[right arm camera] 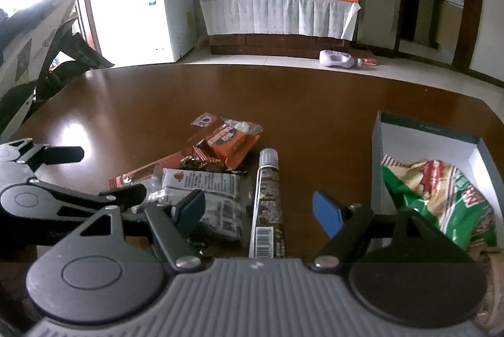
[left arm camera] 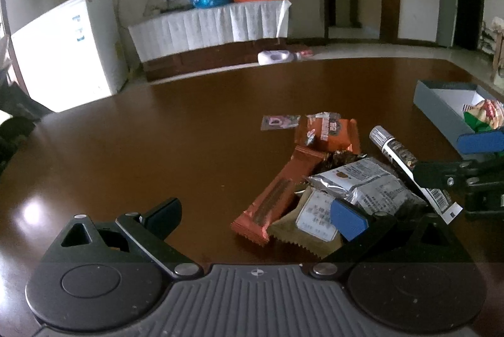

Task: Organize snacks
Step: 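Lower left tool onto beige packet while right tool approaches silver tube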

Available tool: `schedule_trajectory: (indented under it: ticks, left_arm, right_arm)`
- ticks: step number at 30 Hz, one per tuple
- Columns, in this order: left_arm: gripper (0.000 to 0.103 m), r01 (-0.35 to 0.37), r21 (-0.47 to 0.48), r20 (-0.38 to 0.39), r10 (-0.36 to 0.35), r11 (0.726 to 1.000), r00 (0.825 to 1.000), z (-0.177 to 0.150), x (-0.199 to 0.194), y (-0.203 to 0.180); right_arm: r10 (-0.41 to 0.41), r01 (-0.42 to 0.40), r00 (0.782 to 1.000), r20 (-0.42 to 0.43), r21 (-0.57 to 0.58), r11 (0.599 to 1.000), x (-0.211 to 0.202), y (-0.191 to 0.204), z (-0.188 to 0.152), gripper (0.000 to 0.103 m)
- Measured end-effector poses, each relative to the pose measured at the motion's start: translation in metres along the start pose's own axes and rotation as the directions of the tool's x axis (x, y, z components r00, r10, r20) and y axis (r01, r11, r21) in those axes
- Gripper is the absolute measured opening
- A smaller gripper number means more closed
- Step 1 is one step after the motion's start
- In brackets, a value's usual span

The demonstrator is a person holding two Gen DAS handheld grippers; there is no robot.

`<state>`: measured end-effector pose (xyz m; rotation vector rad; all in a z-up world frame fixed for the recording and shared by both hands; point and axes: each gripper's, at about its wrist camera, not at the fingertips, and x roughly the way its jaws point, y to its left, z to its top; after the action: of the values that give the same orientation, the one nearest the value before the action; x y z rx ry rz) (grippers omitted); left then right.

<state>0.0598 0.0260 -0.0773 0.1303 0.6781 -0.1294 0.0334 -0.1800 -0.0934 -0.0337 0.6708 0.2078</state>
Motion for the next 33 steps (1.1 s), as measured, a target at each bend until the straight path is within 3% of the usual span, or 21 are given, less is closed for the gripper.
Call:
schedule_trajectory:
  ticks: [3, 10, 21, 23, 27, 33]
  left_arm:
    - [0.102, 0.017, -0.002, 0.0, -0.017, 1.0, 1.0, 0.0, 0.003, 0.002]
    - [0.101, 0.062, 0.095, 0.037, -0.066, 0.994, 0.997, 0.002, 0.002, -0.008]
    - [0.101, 0.102, 0.135, 0.054, -0.11, 0.986, 0.993, 0.001, 0.017, -0.018]
    - [0.095, 0.103, 0.157, 0.046, -0.111, 0.982, 0.993, -0.002, 0.018, -0.019]
    - [0.071, 0.168, 0.161, 0.047, -0.178, 0.973, 0.983, -0.008, 0.017, -0.017]
    - [0.07, 0.179, 0.178, 0.05, -0.191, 0.968, 0.98, -0.01, 0.018, -0.015]
  right_arm:
    - [0.001, -0.001, 1.0, -0.001, -0.005, 1.0, 0.005, 0.001, 0.001, 0.077]
    - [-0.026, 0.026, 1.0, -0.015, -0.001, 1.0, 0.021, 0.002, 0.003, 0.077]
    - [-0.053, 0.054, 0.998, -0.026, 0.026, 0.998, 0.038, -0.01, 0.0, 0.075]
    - [-0.055, 0.056, 0.998, -0.026, 0.031, 0.998, 0.039, -0.013, 0.0, 0.075]
    - [-0.059, 0.06, 0.998, -0.021, 0.039, 0.997, 0.042, -0.018, 0.0, 0.073]
    - [-0.07, 0.072, 0.997, -0.029, 0.046, 0.996, 0.046, -0.025, 0.0, 0.07]
